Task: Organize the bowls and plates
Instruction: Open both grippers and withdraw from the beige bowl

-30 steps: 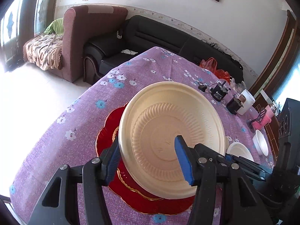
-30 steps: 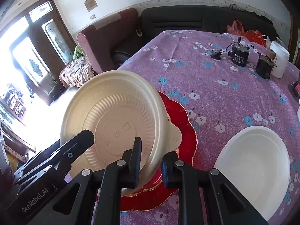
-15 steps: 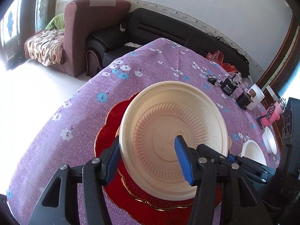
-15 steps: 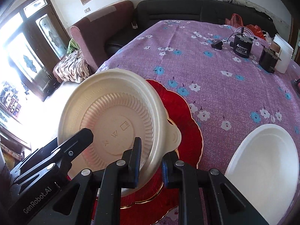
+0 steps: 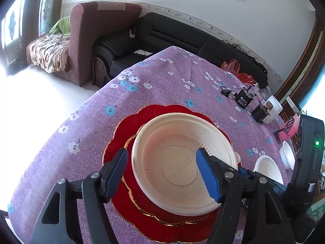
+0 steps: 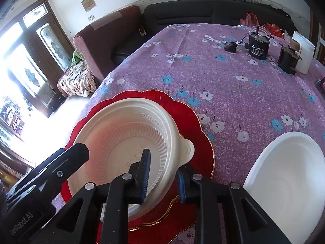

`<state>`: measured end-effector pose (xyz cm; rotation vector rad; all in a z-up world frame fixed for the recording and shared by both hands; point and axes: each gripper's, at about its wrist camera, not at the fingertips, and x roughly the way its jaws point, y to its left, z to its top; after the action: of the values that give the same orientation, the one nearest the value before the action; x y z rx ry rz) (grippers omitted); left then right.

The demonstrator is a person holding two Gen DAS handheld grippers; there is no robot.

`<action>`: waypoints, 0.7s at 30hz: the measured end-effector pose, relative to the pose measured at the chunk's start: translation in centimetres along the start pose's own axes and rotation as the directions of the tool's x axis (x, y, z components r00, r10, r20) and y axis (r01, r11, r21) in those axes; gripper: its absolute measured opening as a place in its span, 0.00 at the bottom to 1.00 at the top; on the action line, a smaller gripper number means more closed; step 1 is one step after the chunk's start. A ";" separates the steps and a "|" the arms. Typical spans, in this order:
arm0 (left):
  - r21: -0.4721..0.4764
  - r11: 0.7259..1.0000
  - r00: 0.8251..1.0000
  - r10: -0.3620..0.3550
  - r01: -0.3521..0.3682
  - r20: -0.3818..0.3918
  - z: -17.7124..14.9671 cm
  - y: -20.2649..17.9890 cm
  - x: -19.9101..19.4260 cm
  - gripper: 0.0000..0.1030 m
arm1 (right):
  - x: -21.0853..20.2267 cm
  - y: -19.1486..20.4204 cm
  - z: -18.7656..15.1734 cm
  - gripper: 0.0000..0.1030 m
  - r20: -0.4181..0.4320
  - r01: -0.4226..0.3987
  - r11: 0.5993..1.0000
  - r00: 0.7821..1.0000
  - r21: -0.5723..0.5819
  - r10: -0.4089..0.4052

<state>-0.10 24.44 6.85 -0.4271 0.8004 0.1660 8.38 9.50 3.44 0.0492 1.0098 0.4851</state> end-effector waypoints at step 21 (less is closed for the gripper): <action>-0.010 0.999 0.996 -0.039 0.040 0.080 -0.6 -1.6 -5.5 0.74 | -5.1 0.1 -1.1 0.48 0.091 -0.079 0.997 0.993 -0.003 0.078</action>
<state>-3.81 22.87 10.94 -0.4444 0.7118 0.1499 5.24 7.31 6.92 0.1112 0.9215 0.5495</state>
